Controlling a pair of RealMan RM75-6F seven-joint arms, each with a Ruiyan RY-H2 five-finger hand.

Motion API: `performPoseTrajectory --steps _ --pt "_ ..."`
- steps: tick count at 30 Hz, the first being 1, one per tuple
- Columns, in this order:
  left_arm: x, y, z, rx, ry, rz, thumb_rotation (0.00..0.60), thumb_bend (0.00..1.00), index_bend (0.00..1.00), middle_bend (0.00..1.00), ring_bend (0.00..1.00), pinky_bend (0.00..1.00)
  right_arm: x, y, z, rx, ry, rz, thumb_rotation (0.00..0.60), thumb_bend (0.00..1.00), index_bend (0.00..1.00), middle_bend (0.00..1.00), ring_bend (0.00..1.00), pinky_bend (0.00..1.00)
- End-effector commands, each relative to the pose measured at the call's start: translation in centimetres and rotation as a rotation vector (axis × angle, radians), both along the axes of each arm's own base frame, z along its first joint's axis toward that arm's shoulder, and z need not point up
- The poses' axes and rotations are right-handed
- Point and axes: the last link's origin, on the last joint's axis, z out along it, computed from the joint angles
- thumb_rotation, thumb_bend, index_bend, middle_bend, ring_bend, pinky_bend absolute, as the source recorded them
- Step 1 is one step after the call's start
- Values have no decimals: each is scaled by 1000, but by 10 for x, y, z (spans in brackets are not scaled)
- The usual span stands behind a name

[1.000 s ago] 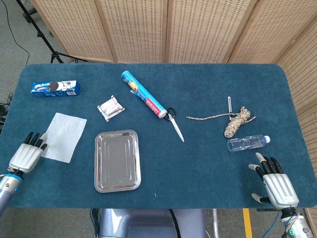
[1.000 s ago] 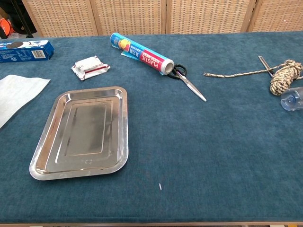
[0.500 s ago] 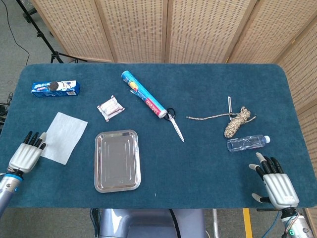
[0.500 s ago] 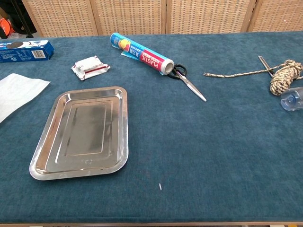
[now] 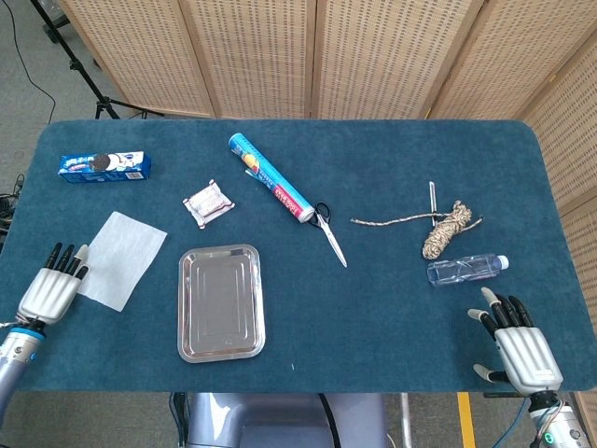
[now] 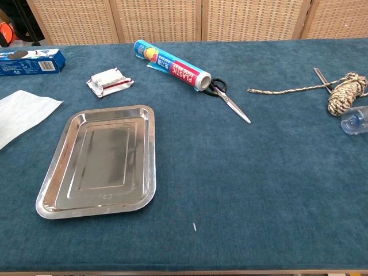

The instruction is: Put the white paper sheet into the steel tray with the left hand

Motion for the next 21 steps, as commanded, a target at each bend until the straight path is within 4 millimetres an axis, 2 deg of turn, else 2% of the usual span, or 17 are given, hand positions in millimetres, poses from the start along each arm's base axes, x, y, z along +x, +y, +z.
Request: performPoseTrajectory --steps 1,9,21 --pt "-1 -1 -2 -15 6 5 600 369 274 0 0 0 0 0 0 0 1 0 600 0 228 0 0 0" --pt "-2 0 -3 -20 25 7 600 394 281 0 0 0 0 0 0 -1 -1 1 600 0 228 0 0 0" --pt "2 1 -7 26 21 -30 600 475 426 0 0 0 1 1 0 0 -3 5 600 0 228 0 0 0"
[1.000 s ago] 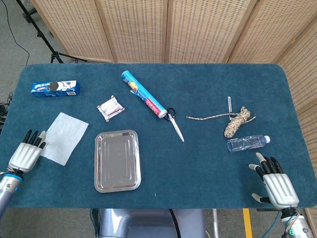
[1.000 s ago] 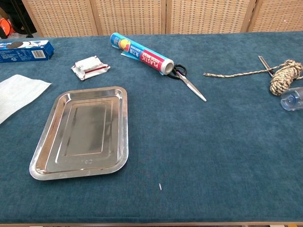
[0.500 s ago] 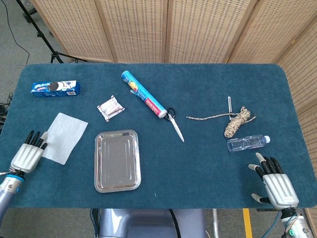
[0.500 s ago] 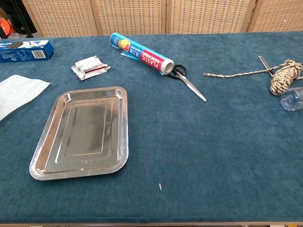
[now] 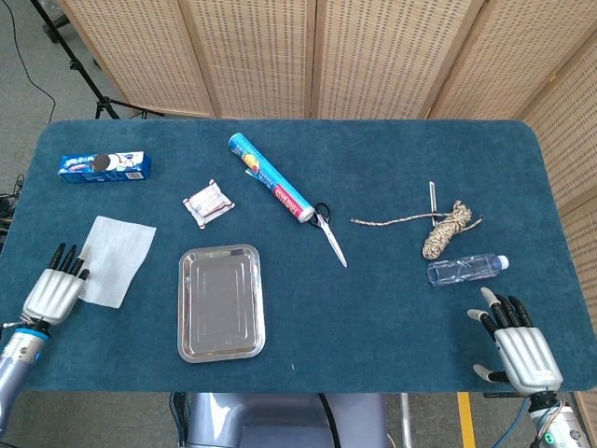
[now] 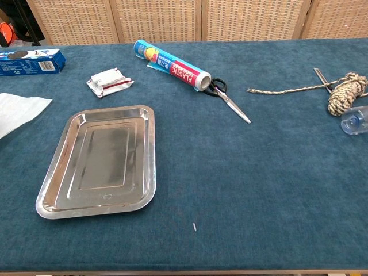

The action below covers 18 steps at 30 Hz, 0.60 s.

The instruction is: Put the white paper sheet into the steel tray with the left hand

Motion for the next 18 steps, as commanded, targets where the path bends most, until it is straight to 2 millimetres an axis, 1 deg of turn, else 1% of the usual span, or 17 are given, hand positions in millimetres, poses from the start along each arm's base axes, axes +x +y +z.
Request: performPoseTrajectory --steps 1,7,12,18 --pt "0 0 -1 8 -1 -6 600 477 429 0 0 0 0 0 0 0 -1 0 600 0 228 0 0 0" --pt "-1 0 -1 10 3 -9 600 478 433 0 0 0 0 0 0 0 -1 1 600 0 228 0 0 0" --pt "5 2 2 33 -9 -34 600 478 440 0 0 0 0 0 0 3 1 -1 600 0 228 0 0 0" --pt "15 7 7 64 -24 -77 600 493 531 21 0 0 0 0 0 2 -2 -1 600 0 228 0 0 0"
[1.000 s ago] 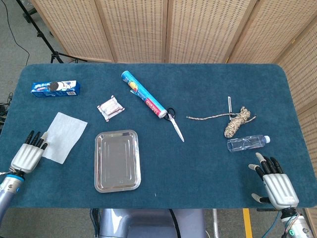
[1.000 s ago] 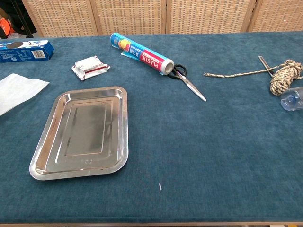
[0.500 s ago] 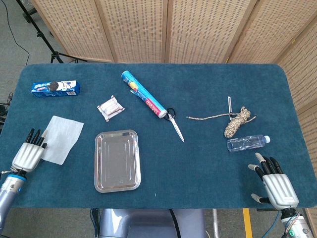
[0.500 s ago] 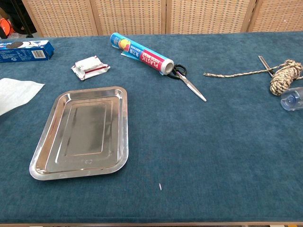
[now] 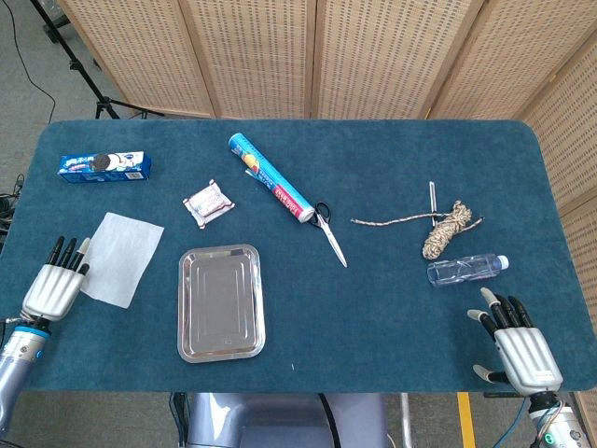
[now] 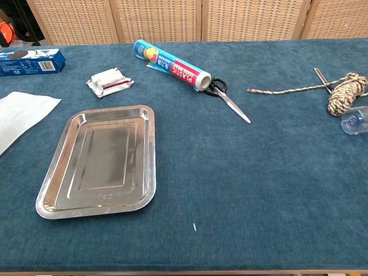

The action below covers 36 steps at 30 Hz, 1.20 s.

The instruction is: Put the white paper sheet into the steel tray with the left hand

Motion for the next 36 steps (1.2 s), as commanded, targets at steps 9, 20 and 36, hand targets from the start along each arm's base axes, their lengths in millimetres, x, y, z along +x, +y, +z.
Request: performPoseTrajectory --steps 9,20,36 --pt "14 5 3 26 -12 -43 600 527 635 58 0 0 0 0 2 -5 -5 0 600 0 228 0 0 0" --pt "20 10 6 51 -19 -62 600 545 668 82 0 0 0 0 2 -6 -5 -1 600 0 228 0 0 0" --pt "78 40 32 172 -105 -215 600 566 720 114 0 0 -1 0 3 -6 -8 -3 600 0 228 0 0 0"
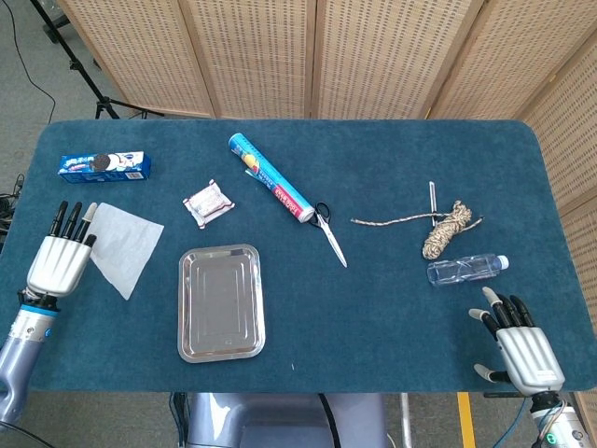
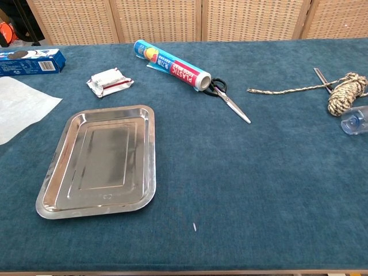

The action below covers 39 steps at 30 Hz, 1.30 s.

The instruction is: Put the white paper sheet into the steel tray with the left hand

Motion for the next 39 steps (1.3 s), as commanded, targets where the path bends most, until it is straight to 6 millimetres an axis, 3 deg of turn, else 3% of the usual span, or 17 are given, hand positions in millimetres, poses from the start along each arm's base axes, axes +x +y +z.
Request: performPoseTrajectory --steps 1,9,17,28,39 --pt "16 7 8 26 -4 -41 600 567 721 114 0 0 0 0 0 -1 -1 -1 600 0 228 0 0 0" --pt "46 15 18 60 -40 -85 600 565 721 114 0 0 0 0 -1 3 -1 -1 600 0 228 0 0 0" --pt "91 22 23 91 -91 -142 600 566 721 114 0 0 0 0 0 3 -2 0 600 0 228 0 0 0" --pt "125 35 15 123 -123 -155 600 569 722 115 0 0 -1 -1 2 -3 -9 -4 600 0 228 0 0 0" --pt "157 34 1 125 -193 -182 600 581 726 115 0 0 -2 -2 3 -3 -15 -8 600 0 228 0 0 0"
